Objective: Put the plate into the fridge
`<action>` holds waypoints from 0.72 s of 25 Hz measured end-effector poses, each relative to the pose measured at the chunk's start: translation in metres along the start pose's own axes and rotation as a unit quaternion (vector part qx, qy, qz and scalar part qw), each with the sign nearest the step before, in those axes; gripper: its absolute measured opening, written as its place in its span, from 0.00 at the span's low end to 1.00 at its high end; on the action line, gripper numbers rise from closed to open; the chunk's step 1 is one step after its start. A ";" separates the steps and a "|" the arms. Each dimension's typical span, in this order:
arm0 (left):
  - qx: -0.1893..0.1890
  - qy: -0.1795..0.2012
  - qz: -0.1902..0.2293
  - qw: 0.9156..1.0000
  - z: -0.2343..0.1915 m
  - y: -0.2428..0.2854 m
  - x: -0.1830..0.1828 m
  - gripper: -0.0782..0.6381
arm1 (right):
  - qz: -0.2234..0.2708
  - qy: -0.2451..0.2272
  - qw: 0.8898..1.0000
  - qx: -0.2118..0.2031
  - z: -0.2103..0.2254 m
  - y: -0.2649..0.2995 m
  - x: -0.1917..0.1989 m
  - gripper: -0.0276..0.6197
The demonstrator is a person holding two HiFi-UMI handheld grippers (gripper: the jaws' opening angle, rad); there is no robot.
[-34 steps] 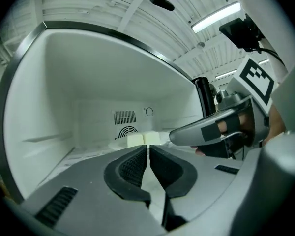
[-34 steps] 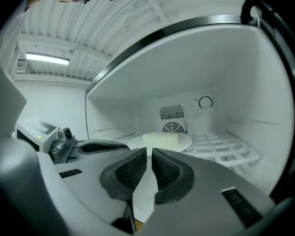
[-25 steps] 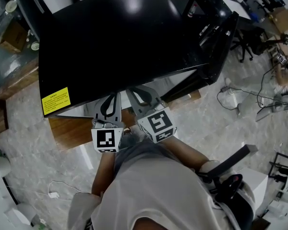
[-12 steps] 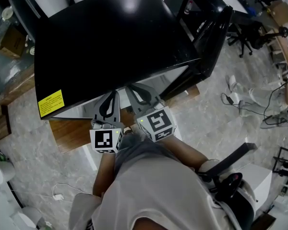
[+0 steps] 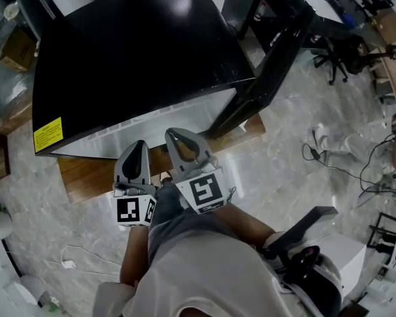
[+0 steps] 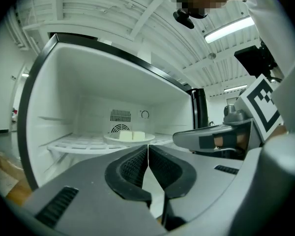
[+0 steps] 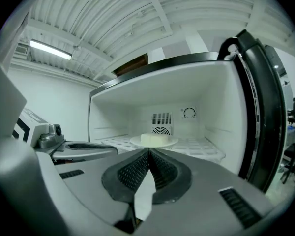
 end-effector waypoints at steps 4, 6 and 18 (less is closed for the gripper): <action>-0.038 0.004 -0.003 0.999 0.009 -0.014 0.003 0.14 | -0.013 0.014 1.000 -0.003 0.013 -0.021 0.019 0.07; -0.044 -0.001 0.002 0.999 0.028 -0.021 0.002 0.14 | -0.015 0.019 1.000 -0.004 0.021 -0.042 0.028 0.07; -0.002 0.012 0.023 1.000 0.148 -0.157 -0.014 0.14 | 0.019 0.013 1.000 0.017 -0.053 -0.222 0.052 0.07</action>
Point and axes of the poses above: the fingertips, and each gripper's own axes: y forward along the fingers, z to its right, x out of its underside, the point moved 1 cm from there along -y, backward along the fingers, and after that the axes turned 9 degrees about y, right-handed, at the moved point
